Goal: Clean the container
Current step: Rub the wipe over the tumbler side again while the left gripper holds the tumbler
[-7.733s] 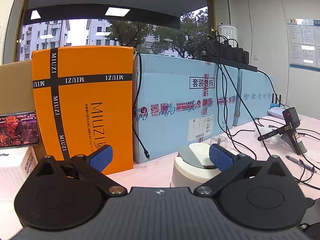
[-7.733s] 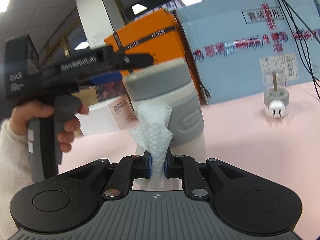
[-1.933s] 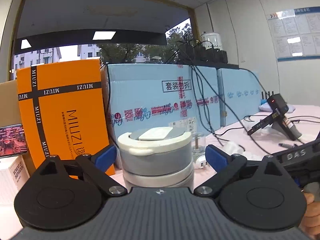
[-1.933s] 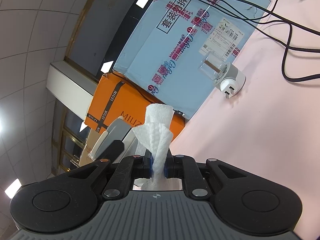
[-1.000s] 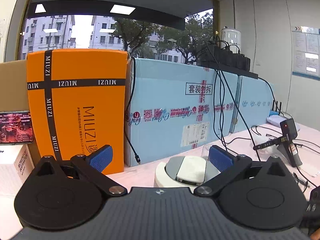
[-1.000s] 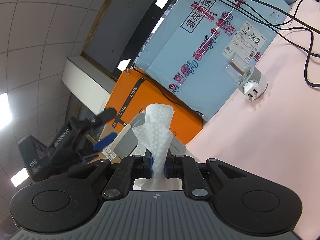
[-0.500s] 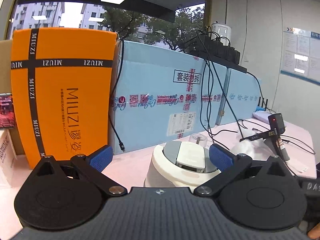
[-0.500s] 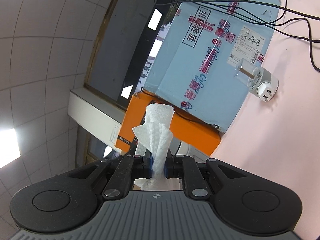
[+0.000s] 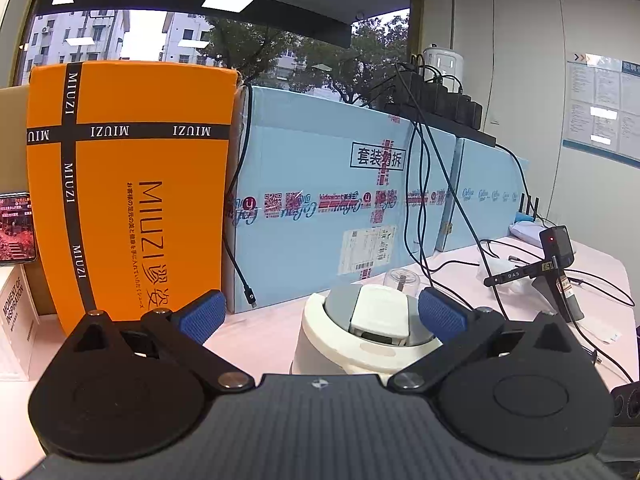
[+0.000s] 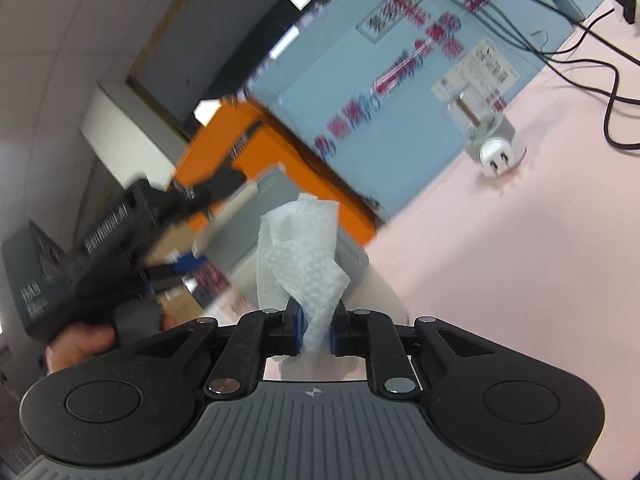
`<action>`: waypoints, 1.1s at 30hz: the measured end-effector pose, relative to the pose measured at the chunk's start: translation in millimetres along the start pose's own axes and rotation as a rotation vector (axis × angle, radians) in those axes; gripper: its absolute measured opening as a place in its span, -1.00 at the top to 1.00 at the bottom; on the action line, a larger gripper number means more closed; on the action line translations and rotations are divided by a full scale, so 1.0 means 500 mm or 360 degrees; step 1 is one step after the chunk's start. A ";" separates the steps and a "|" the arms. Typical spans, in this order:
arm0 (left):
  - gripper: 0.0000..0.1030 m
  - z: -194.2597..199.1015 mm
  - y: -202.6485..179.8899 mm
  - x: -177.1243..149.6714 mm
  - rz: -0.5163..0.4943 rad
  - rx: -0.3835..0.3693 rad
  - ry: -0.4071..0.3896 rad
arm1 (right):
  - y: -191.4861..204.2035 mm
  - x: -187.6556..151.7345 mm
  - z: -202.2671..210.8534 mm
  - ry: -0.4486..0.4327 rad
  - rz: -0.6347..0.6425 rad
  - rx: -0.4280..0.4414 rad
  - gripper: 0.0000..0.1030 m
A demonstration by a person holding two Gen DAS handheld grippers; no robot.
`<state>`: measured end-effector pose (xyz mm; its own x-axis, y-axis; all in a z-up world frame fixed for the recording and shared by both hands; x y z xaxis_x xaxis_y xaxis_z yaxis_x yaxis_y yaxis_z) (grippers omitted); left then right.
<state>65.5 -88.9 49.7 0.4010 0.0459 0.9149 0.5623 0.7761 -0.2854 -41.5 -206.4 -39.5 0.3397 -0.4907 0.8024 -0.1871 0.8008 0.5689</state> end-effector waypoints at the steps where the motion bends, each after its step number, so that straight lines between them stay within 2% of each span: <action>1: -1.00 0.001 0.000 0.001 -0.0007 0.0008 -0.0006 | 0.002 -0.005 -0.005 0.0030 0.0025 -0.0012 0.74; 7: -1.00 0.000 -0.002 0.000 -0.0011 0.0009 -0.0012 | 0.043 0.045 0.024 -0.0164 0.0138 0.0087 0.75; 10: -1.00 0.001 -0.002 0.001 -0.0018 0.0020 -0.0021 | 0.052 0.060 0.023 -0.0166 0.0190 0.0075 0.75; 15: -1.00 0.000 -0.002 0.000 -0.0015 0.0009 -0.0017 | 0.045 0.048 0.013 -0.0096 0.0245 0.0032 0.75; 24: -1.00 0.000 -0.001 0.001 -0.0016 0.0004 -0.0015 | 0.026 -0.007 -0.017 0.0145 0.0268 -0.0059 0.75; 33: -1.00 0.001 0.000 0.000 -0.0016 0.0023 -0.0030 | 0.093 0.066 0.020 -0.0081 0.0433 0.0033 0.75</action>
<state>65.0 -88.4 49.9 0.3817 0.0495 0.9230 0.5559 0.7855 -0.2720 -48.0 -188.8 15.1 0.2277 -0.2753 0.9340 -0.2843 0.8986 0.3342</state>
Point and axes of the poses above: each gripper's, at about its wrist camera, not at the fingertips, and z roughly against the way its jaws point, y to its left, x to its top, the point moved 8 cm from there along -z, roughly the way its jaws point, and after that the axes turned 11 degrees about z, right-handed, at the moved point
